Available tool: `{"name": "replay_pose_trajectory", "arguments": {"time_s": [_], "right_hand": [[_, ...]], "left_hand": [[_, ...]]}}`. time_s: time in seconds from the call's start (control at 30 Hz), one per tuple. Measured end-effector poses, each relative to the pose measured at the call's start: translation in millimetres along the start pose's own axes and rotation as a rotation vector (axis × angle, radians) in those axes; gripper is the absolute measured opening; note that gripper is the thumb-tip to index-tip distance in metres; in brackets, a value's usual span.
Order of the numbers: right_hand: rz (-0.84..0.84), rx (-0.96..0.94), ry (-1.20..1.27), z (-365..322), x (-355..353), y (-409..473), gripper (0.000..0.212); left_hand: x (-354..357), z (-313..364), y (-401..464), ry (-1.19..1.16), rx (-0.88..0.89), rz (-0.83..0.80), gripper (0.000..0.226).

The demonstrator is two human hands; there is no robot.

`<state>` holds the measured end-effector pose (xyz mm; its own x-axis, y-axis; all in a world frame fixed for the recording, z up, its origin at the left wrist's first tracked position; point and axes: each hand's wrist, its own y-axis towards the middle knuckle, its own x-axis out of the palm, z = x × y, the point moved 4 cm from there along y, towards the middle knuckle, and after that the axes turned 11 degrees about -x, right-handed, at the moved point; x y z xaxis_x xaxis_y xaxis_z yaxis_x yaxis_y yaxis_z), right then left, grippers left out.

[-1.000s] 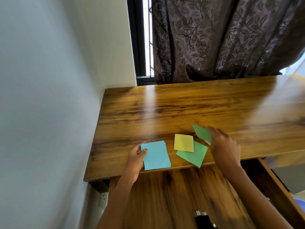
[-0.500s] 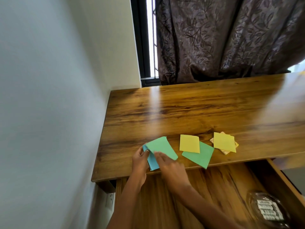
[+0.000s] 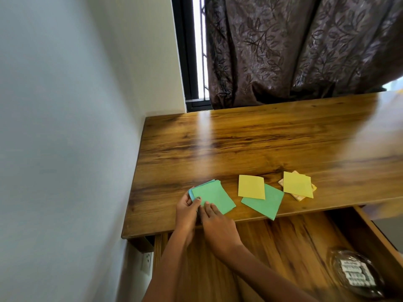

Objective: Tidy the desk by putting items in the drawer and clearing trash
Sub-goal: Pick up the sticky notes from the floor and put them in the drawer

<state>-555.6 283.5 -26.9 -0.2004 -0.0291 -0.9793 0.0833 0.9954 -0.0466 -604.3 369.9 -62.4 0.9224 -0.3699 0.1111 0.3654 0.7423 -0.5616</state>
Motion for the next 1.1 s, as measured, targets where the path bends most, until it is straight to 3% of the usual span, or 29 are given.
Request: {"name": "replay_pose_trajectory", "arguments": {"time_s": [0.1, 0.23, 0.4, 0.5, 0.63, 0.9, 1.0, 1.1], "right_hand": [[0.122, -0.029, 0.093, 16, -12, -13, 0.045], [0.316, 0.071, 0.12, 70, -32, -47, 0.034], [0.067, 0.219, -0.043, 129, -28, -80, 0.057], [0.064, 0.209, -0.049, 137, -26, -90, 0.055], [0.222, 0.22, 0.016, 138, -40, -96, 0.038], [0.875, 0.226, 0.168, 123, -93, -103, 0.024], [0.938, 0.197, 0.195, 106, -96, -93, 0.024], [0.961, 0.312, 0.351, 104, -94, -76, 0.026]], "left_hand": [[1, 1, 2, -0.002, -0.008, -0.011, 0.035], [1, 0, 2, -0.026, -0.021, -0.033, 0.038], [1, 0, 3, -0.036, -0.032, -0.039, 0.038], [1, 0, 2, -0.033, -0.036, -0.054, 0.039], [1, 0, 1, -0.034, -0.036, -0.055, 0.039], [2, -1, 1, -0.028, -0.034, -0.019, 0.039], [2, -1, 0, -0.019, -0.039, -0.002, 0.039], [1, -1, 0, -0.013, -0.041, 0.008, 0.04]]}}
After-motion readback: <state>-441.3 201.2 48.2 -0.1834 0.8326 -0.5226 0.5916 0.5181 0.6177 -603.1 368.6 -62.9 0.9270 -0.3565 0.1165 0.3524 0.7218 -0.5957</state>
